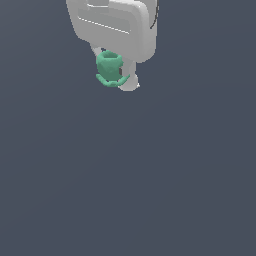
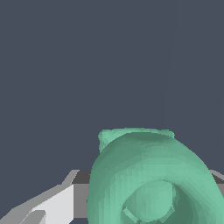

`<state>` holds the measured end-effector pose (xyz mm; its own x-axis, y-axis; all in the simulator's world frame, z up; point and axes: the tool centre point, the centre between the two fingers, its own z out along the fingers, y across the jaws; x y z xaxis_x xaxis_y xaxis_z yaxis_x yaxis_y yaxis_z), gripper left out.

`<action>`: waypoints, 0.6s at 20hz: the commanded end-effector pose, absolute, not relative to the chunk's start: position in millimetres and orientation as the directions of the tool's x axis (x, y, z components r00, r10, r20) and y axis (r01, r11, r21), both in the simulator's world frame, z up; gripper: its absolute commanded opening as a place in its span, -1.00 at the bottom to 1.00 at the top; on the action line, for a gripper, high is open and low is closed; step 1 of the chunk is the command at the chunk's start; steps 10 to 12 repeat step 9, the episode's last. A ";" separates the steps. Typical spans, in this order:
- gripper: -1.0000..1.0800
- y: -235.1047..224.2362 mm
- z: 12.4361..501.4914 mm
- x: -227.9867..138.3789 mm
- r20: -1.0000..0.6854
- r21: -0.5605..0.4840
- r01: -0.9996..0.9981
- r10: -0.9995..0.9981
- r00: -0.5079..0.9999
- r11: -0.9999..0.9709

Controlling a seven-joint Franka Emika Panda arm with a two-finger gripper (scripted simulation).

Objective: Pick up the object and move it to a goal position.

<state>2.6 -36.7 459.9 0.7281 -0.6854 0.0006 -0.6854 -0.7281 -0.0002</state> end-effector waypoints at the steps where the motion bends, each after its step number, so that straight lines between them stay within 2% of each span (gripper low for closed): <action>1: -1.00 -37.9 466.2 4.9 0.000 0.000 -0.685 -0.685 0.728 -0.728; 12: -1.00 -39.3 473.0 7.9 0.000 0.000 -0.685 -0.685 0.728 -0.728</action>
